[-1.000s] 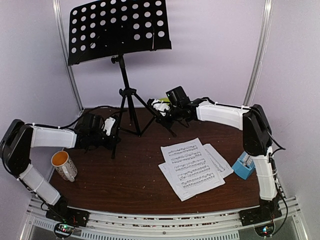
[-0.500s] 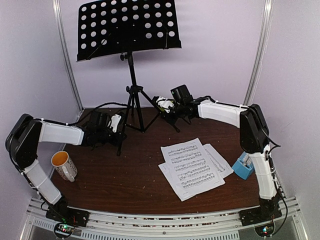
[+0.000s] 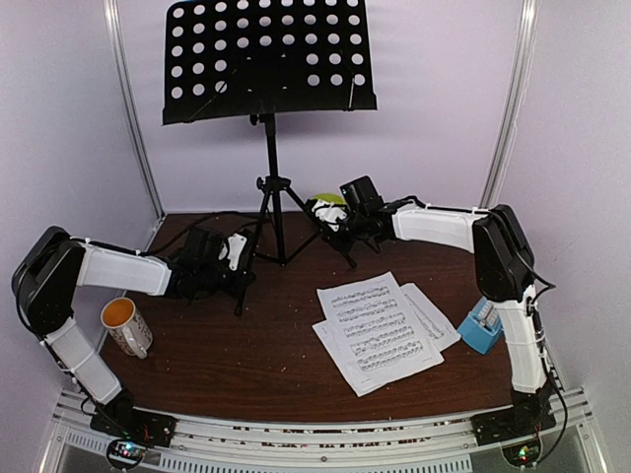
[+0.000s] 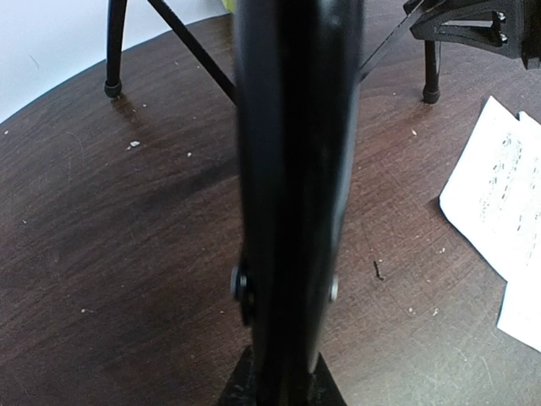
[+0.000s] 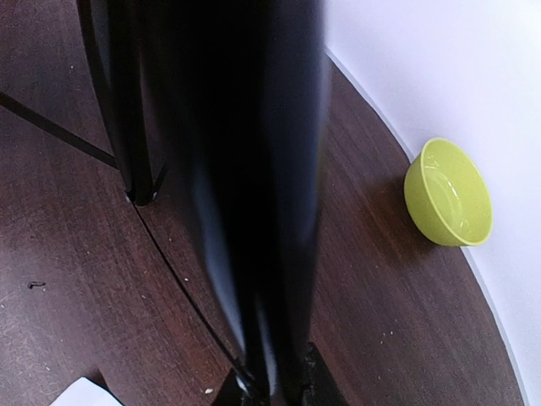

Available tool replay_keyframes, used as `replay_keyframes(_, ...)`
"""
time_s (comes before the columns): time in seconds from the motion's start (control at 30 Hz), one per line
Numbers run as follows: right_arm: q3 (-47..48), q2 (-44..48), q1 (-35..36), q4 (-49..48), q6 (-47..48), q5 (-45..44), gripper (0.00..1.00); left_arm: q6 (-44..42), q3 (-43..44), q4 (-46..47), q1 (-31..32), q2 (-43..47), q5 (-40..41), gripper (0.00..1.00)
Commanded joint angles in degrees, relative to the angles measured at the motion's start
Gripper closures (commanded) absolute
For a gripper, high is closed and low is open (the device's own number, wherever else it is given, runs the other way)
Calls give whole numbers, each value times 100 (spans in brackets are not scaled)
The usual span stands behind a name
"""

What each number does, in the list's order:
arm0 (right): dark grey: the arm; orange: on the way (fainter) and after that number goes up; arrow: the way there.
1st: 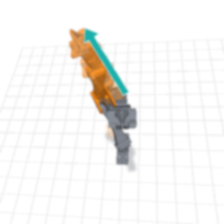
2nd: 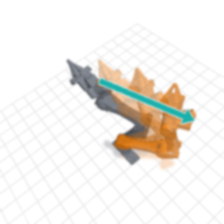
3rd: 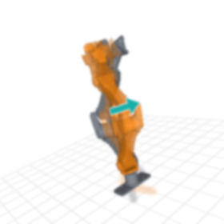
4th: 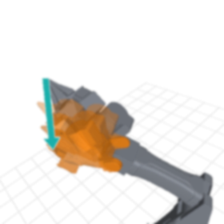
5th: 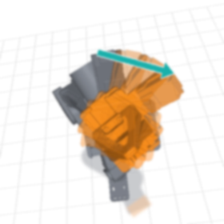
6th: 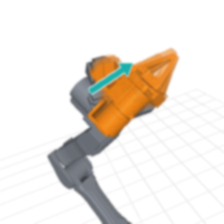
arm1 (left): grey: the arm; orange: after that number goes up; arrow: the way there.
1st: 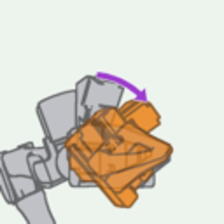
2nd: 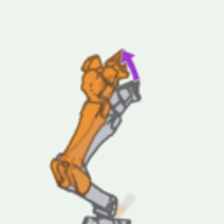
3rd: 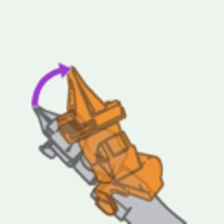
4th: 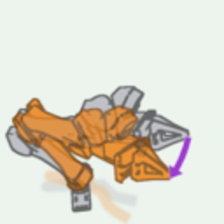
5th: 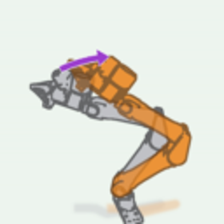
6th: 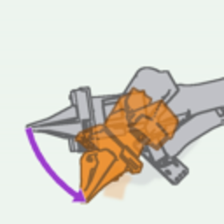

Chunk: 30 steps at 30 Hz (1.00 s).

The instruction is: Set up the instrument practice props

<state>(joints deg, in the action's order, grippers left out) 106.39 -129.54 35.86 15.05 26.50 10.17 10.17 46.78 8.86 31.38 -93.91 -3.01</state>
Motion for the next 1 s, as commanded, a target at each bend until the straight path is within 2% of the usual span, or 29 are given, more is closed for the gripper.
replay_keyframes(0.0, -514, 368, -536, 143, -529, -1151, 80, 689, -114, -778, 272, -186, -78, 100)
replay_keyframes(0.1, -910, 697, -528, -49, -604, -1103, 61, 835, -155, -776, 411, -200, -48, 100)
replay_keyframes(0.27, -1539, 1308, -493, -280, -826, -1053, 46, 1030, -208, -863, 524, -92, -7, 100)
replay_keyframes(0.6, -2799, 2616, -404, -359, -1727, -933, 45, 1518, -296, -1138, 1003, 215, 179, 100)
replay_keyframes(0.97, -3914, 3522, -378, -266, -2091, -538, 46, 2106, -772, -1168, 1601, 448, 440, 100)
